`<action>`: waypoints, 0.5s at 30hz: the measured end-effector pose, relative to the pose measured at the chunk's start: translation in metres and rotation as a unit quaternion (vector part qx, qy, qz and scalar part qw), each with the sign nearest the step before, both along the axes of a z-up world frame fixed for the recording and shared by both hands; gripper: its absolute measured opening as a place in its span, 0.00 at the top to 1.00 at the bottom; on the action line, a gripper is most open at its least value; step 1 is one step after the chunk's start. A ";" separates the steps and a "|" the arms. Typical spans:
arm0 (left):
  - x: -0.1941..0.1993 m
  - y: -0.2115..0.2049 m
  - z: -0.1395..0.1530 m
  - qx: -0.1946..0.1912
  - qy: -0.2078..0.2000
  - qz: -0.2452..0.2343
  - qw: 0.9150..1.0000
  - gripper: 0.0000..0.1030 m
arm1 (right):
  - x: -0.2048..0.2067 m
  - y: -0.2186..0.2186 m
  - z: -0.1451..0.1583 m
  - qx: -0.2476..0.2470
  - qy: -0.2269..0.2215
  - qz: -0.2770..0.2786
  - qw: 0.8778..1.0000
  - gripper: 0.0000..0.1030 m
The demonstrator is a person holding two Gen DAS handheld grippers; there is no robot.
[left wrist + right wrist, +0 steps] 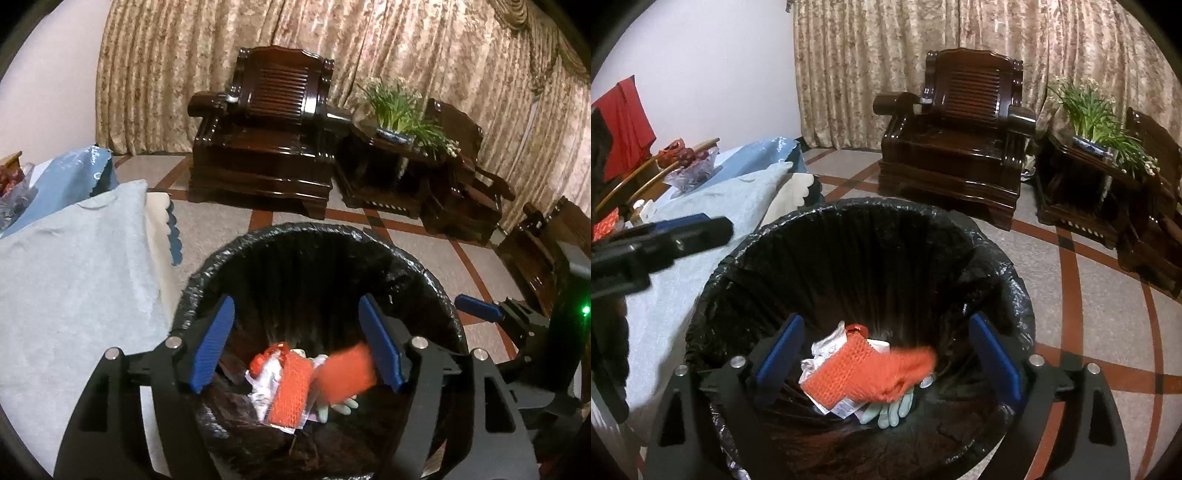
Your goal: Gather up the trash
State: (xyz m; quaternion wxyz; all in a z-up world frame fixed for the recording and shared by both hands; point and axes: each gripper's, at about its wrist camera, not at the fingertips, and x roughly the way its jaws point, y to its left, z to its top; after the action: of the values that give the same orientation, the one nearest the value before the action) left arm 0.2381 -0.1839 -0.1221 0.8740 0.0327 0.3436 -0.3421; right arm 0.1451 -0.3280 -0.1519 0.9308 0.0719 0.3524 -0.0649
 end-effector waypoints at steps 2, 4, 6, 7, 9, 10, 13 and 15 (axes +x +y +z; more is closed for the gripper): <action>-0.001 0.004 0.006 -0.002 -0.003 0.006 1.000 0.29 | -0.002 -0.001 0.001 0.004 -0.001 0.000 1.000 0.13; -0.003 0.010 0.013 -0.003 -0.011 0.012 1.000 0.25 | -0.004 0.000 0.004 0.007 -0.005 0.001 1.000 0.13; -0.008 0.020 0.020 -0.003 -0.022 0.023 1.000 0.20 | -0.008 0.002 0.011 0.008 -0.012 0.003 1.000 0.12; -0.011 0.028 0.025 -0.006 -0.026 0.031 0.999 0.16 | -0.008 0.003 0.013 0.009 -0.015 0.004 1.000 0.11; -0.013 0.035 0.034 -0.011 -0.029 0.042 0.999 0.13 | -0.011 0.008 0.022 0.010 -0.025 0.010 1.000 0.09; -0.017 0.044 0.039 -0.015 -0.029 0.048 0.998 0.12 | -0.013 0.012 0.028 0.010 -0.030 0.014 0.999 0.08; -0.026 0.062 0.048 -0.017 -0.027 0.068 0.997 0.10 | -0.019 0.023 0.046 0.016 -0.048 0.024 0.998 0.06; -0.033 0.073 0.055 -0.018 -0.027 0.077 0.996 0.10 | -0.022 0.029 0.058 0.027 -0.059 0.033 0.997 0.06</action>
State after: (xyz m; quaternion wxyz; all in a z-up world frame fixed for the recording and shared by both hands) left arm 0.2053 -0.1107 -0.0666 0.9072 -0.0006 0.3151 -0.2786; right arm 0.1234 -0.2989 -0.0944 0.9494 0.0895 0.3005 -0.0201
